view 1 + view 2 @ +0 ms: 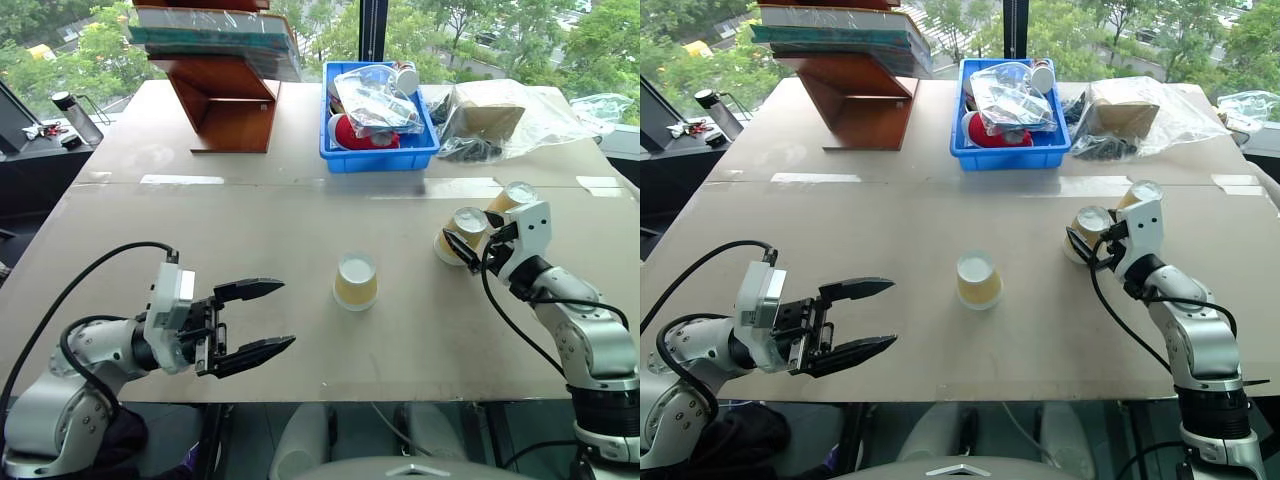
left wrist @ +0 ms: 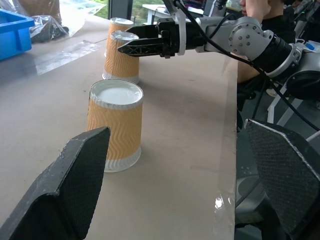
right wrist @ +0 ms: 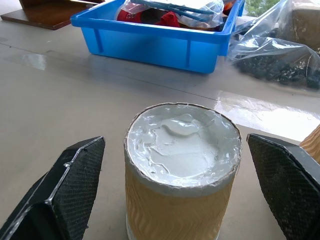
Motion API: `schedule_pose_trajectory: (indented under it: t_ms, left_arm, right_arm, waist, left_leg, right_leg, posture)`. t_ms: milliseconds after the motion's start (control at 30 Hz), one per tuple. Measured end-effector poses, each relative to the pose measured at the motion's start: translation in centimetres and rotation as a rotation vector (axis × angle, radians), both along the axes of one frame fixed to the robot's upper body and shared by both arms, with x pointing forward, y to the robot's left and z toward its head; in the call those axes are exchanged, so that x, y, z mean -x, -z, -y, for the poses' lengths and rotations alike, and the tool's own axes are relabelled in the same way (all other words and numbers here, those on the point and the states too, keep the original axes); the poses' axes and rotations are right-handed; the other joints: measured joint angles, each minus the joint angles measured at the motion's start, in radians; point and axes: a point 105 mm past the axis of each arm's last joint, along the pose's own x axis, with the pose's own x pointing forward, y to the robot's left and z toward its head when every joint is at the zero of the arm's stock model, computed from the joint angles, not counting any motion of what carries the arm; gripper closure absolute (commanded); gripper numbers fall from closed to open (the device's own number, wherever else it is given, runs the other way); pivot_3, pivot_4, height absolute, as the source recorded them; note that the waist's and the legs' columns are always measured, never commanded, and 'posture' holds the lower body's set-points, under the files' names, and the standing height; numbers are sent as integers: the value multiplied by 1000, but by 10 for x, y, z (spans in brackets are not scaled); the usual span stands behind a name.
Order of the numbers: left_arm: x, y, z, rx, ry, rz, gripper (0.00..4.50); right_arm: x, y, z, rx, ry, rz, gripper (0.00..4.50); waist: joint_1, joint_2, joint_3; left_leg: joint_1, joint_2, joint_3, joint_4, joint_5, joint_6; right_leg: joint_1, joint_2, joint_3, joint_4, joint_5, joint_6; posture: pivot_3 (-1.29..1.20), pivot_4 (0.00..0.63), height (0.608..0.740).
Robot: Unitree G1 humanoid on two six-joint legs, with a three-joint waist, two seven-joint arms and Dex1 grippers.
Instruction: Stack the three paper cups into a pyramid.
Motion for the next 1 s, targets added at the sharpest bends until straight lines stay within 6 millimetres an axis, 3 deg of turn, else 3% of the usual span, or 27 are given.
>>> schedule_pose_trajectory:
  t_ms: [100, 200, 467, 567, 733, 1000]
  left_arm:
    - [0, 1, 0, 0, -6, -5, 0]
    - [0, 2, -1, 0, -16, -9, 0]
    - [-6, 2, -1, 1, -68, 22, 0]
    - [-3, -4, 2, 42, -41, 104, 0]
    - [1, 1, -5, 26, 16, 30, 0]
    - [6, 5, -9, 29, 19, 1, 0]
  right_arm:
    - [-1, 5, 1, 1, -2, -16, 812]
    - [-2, 7, 2, 3, -4, -17, 2112]
    - [2, 2, 0, 50, -48, 26, 2112]
    - [16, -3, -11, 99, -184, 33, 2112]
    - [56, -9, -43, 105, -530, -32, 2112]
    - [71, 7, -54, 135, -633, -93, 2112]
  waist:
    - [-1, 0, 0]
    - [-2, 0, 0]
    - [0, 1, 0]
    - [0, 1, 1]
    - [-2, 1, 1]
    - [0, 1, 1]
  left_leg:
    - [0, 0, 0, 0, 0, 0]
    - [0, 0, 0, 0, 0, 0]
    - [0, 0, 0, 0, 0, 0]
    - [0, 0, 0, 0, 0, 0]
    - [0, 2, 0, 0, -1, 1]
    - [0, 2, -1, -1, -1, 1]
  right_leg:
    - [0, 0, 0, 0, 0, 0]
    - [0, 0, 0, 0, 0, 0]
    - [0, 0, 0, 0, 0, 0]
    - [0, 0, 0, -1, 0, 0]
    - [0, 0, 0, -1, 0, 0]
    - [0, 0, -1, -2, 0, 0]
  posture:
    - [0, 150, 740]
    - [0, 150, 740]
    - [0, 150, 740]
    - [0, 150, 740]
    - [0, 150, 740]
    - [0, 150, 740]
